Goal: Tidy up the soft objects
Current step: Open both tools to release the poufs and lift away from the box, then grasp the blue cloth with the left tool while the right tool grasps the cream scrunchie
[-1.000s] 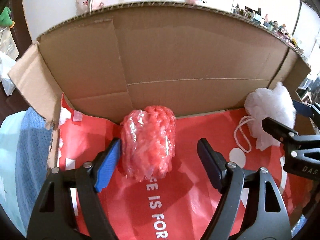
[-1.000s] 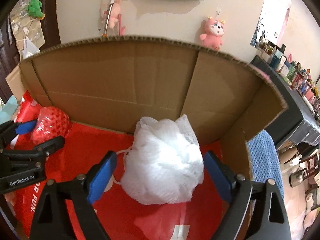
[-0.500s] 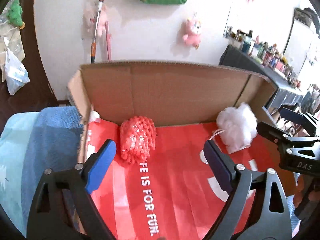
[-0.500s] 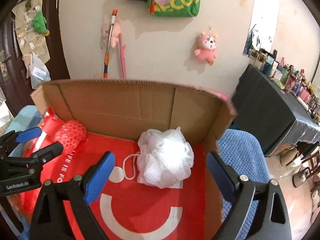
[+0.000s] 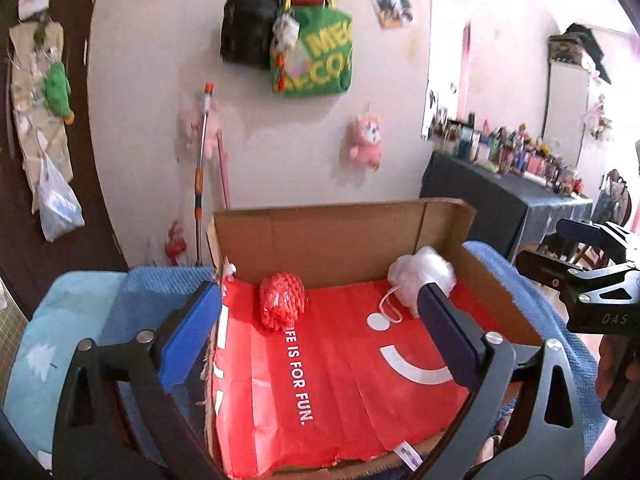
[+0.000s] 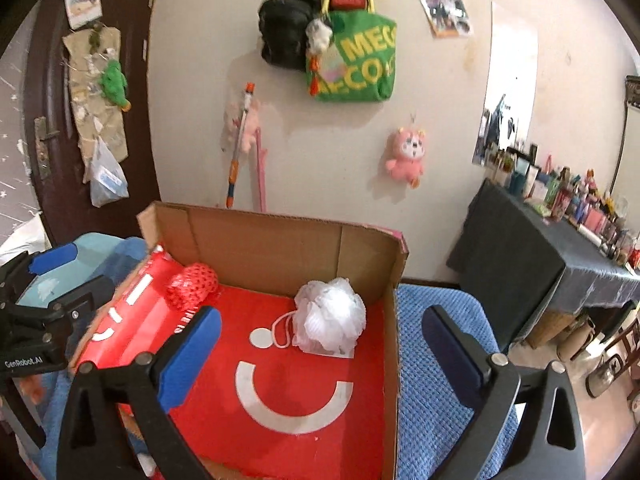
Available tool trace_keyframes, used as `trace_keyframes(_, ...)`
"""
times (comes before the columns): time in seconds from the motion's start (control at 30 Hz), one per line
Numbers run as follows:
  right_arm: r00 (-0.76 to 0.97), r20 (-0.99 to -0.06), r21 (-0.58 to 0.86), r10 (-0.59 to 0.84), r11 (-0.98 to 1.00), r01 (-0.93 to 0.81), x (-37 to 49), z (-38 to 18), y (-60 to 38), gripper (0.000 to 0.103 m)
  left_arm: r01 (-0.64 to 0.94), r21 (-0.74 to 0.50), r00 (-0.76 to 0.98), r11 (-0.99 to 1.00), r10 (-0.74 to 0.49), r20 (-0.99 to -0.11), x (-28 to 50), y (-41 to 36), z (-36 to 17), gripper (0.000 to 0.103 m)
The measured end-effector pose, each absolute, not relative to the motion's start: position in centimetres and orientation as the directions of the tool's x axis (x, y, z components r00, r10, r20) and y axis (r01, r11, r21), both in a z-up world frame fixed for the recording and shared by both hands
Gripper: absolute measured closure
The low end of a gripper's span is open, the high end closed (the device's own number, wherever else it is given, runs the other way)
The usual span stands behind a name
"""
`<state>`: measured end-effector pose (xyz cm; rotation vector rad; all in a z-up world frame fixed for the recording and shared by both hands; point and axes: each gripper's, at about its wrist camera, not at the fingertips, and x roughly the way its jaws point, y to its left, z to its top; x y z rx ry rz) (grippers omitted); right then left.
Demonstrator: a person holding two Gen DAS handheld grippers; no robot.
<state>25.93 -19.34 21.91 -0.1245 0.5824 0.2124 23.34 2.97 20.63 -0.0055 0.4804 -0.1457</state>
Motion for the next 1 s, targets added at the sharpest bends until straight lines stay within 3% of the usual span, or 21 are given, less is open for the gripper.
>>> trace_keyframes(0.47,0.907,-0.353,-0.052,0.228,0.963,-0.263,12.8,22.9,-20.1,0.000,0.127,-0.033,0.970,0.991,-0.131,-0.206,9.8,3.4,21.6,0.000)
trace_keyframes(0.73,0.945,-0.242,-0.040,0.221,0.970,-0.238,5.1,20.1,-20.7,0.000,0.123,-0.022,0.978,0.992,-0.125,-0.168,3.8,2.9,18.4,0.000)
trace_keyframes(1.0,0.967,-0.214,-0.074,0.138,0.985,-0.157,1.6,14.9,-20.6,0.000,0.119,0.007,0.975,0.993,-0.115,-0.190,0.7,1.8,13.8,0.000)
